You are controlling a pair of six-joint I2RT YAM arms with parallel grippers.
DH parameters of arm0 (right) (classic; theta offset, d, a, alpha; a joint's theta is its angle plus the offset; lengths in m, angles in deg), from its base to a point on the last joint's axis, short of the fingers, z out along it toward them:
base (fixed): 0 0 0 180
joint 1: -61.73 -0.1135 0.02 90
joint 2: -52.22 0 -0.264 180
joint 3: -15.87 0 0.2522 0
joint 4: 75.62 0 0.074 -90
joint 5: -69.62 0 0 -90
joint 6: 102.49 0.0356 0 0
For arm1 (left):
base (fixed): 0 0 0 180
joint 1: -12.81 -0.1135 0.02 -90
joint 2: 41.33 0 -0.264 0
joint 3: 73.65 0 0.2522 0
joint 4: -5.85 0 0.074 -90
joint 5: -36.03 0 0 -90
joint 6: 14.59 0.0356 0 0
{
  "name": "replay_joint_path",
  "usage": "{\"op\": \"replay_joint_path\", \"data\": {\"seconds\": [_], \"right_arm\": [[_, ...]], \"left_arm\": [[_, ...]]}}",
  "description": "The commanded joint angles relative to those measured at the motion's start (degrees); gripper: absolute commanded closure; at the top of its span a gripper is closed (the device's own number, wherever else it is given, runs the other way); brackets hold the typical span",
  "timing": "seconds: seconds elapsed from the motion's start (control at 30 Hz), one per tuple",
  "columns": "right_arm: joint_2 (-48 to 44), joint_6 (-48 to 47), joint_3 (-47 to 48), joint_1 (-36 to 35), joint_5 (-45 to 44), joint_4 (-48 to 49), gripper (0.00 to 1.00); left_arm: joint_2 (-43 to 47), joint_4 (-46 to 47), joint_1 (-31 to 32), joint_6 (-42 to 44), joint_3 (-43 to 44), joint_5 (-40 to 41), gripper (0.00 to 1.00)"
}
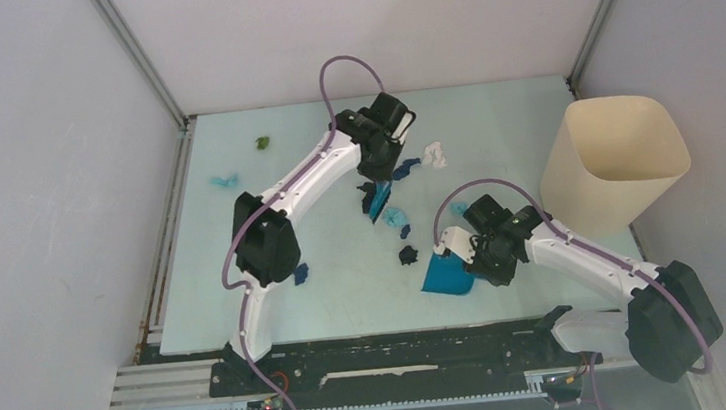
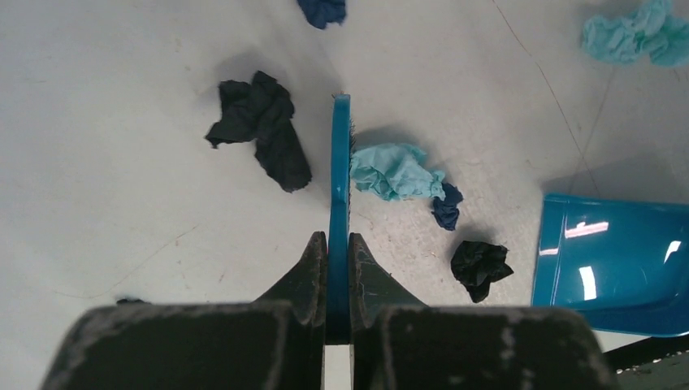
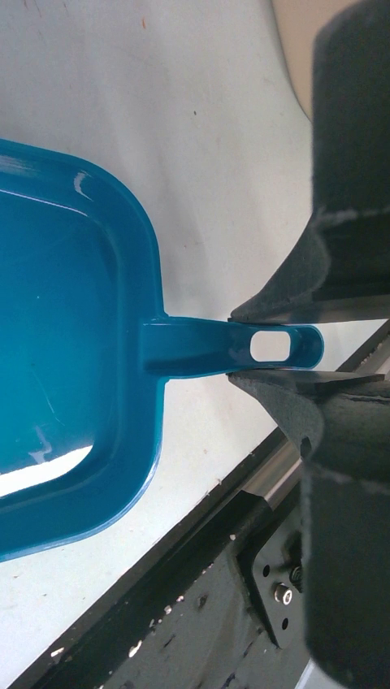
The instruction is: Sweep away the paper scraps from the table
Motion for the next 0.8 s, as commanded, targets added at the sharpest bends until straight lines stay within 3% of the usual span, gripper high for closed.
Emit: {"op": "replay_joint_path", "data": {"seconds": [0.0,0.37,0.77], "right_arm": [[1.1,4.0,-0.2,-0.9,-1.4,2.3,0.98],[3.3,7.7,0.2,-1.1,-3.2,4.2,0.99],[2.2,8.1,0.9,-1.2,-2.7,3.1,1.0]], "left_arm": [[0.7,-0.5,2.3,1.0,-1.1,-0.6,1.0],[8.9,11.1,9.2,-10.0,-16.0,-4.2,1.0],[14.3,17.6,10.9,-19.4,-18.7,-11.0,1.0]]}}
